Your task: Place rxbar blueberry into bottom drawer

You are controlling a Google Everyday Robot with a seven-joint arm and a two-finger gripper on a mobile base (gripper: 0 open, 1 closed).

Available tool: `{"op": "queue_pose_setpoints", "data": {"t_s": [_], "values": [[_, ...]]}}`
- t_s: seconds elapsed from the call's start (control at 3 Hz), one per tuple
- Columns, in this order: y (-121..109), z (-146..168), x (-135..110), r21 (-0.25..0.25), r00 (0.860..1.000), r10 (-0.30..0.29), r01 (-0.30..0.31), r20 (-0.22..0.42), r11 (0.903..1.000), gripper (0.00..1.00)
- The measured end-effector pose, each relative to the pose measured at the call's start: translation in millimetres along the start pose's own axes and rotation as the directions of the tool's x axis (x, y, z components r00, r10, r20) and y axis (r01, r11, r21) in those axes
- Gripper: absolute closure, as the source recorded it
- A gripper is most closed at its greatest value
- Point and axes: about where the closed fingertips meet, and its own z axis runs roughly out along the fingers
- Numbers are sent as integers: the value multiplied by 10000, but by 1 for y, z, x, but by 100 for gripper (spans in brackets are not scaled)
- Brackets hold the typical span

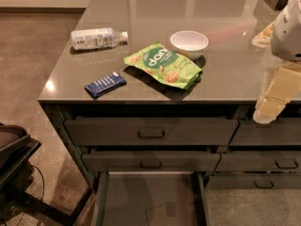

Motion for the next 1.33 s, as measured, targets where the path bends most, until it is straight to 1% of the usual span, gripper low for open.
{"op": "queue_pose_setpoints", "data": {"t_s": [0.33, 0.67, 1.0, 1.33], "values": [[0, 0, 0, 0, 10000, 0, 0, 1, 10000, 0], [-1, 5, -5, 118, 9994, -7, 3, 341, 9999, 0], [0, 43, -37, -286, 9908, -15, 54, 1355, 9996, 0], [-8, 75, -93, -77, 9691, -391, 422, 2436, 9991, 0]]}}
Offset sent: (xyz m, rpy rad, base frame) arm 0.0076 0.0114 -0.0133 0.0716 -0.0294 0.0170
